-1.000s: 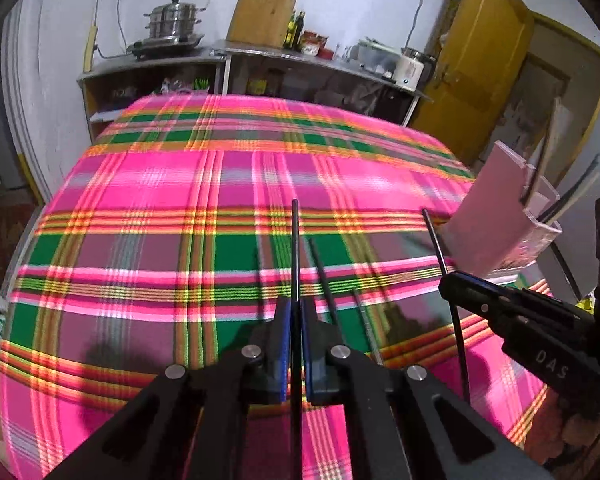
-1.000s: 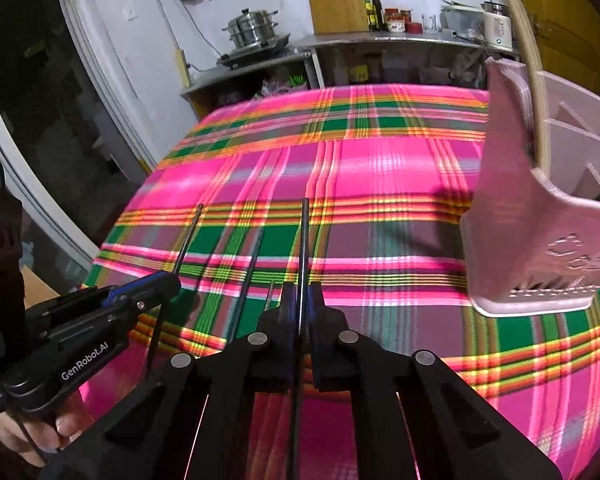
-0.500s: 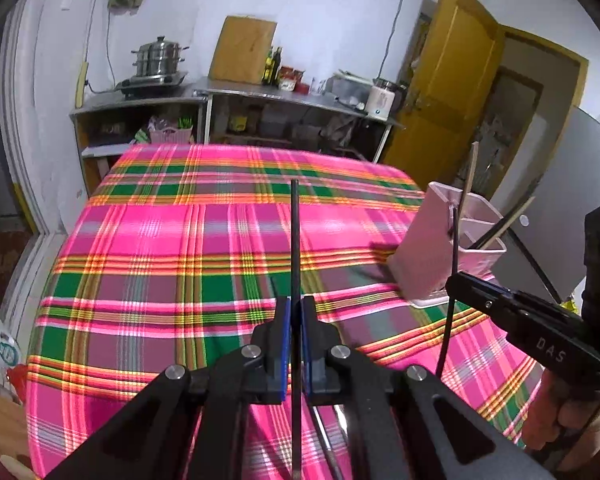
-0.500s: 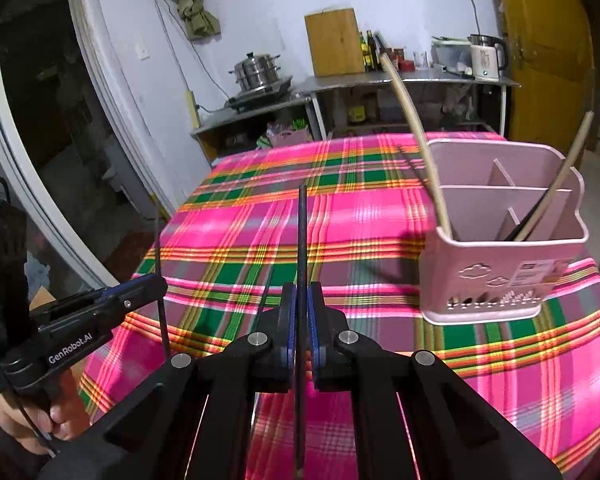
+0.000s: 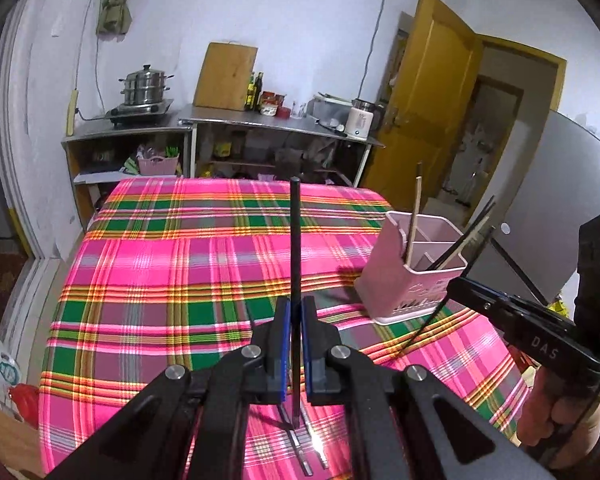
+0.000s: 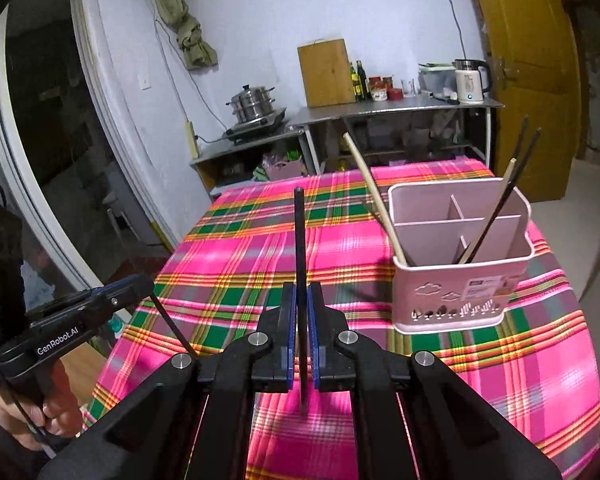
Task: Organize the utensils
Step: 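Lift the right tool's black chopstick over the pink holder while the left tool carries its chopstick there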
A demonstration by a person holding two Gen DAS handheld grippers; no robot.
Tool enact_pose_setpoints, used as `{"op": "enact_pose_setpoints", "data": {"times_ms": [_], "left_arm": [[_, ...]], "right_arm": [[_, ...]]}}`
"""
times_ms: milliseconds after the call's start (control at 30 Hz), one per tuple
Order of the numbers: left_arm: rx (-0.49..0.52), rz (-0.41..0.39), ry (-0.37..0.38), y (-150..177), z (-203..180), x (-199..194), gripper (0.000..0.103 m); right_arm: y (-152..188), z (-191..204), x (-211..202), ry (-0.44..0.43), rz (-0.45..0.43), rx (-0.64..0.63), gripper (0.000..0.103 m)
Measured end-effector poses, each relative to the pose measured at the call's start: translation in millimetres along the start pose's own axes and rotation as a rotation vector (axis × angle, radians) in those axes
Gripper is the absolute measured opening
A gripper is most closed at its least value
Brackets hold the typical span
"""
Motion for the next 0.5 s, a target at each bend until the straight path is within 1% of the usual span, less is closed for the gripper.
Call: {"op": "enact_pose_setpoints", "data": {"times_ms": [200,500], "left_arm": [[0.021,-0.01,0.033,-6.9,-19.0,-5.0,0.005],[0.047,-0.006,0.076,-6.0,-44.7,-7.5,0.005]], "right_arm": [[-8.3,-1.3,-15.4,0.005,-0.035,-0.001,0.005],[-13.1,-12.9,-37.4,0.025,-0.066,0.004,0.005]]}}
Point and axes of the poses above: each gripper's, at about its wrist camera, not at the fingertips, and x roughly the way its jaws point, z to its left, y to its underside, the point moved 2 cm from there along x, roughly the way its jaws point, and after that the axes turned 13 degrees about -z, right-handed, at the moved point
